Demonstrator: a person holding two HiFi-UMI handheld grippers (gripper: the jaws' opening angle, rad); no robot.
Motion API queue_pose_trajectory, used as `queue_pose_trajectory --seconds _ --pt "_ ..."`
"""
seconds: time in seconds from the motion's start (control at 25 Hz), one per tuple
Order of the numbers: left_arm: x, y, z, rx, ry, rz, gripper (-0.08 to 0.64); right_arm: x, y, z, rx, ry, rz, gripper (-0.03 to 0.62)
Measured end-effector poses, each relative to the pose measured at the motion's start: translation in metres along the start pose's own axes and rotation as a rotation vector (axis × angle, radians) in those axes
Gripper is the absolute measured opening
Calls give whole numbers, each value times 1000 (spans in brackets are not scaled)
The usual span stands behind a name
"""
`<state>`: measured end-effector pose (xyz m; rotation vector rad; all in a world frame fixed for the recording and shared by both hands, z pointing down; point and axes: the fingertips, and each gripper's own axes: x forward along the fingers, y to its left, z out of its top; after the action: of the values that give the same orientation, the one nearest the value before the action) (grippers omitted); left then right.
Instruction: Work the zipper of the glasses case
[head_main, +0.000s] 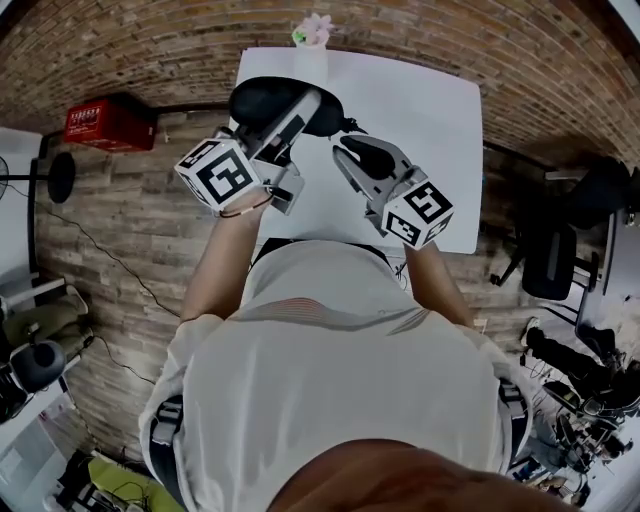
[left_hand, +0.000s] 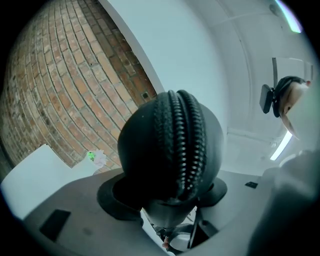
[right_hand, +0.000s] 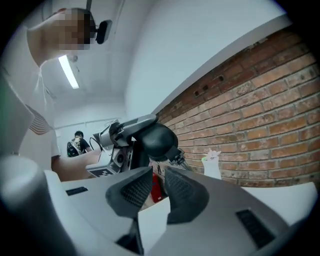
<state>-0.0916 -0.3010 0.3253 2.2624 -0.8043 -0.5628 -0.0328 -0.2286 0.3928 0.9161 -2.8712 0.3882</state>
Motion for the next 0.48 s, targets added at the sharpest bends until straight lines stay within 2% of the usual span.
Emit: queue_pose_trajectory --seconds 0.12,0.48 --pt "-1 0 0 -10 -6 5 265 6 2 -2 -40 26 -25 125" --pt "-2 2 0 -13 -12 18 265 18 4 -5 -71 45 -36 106"
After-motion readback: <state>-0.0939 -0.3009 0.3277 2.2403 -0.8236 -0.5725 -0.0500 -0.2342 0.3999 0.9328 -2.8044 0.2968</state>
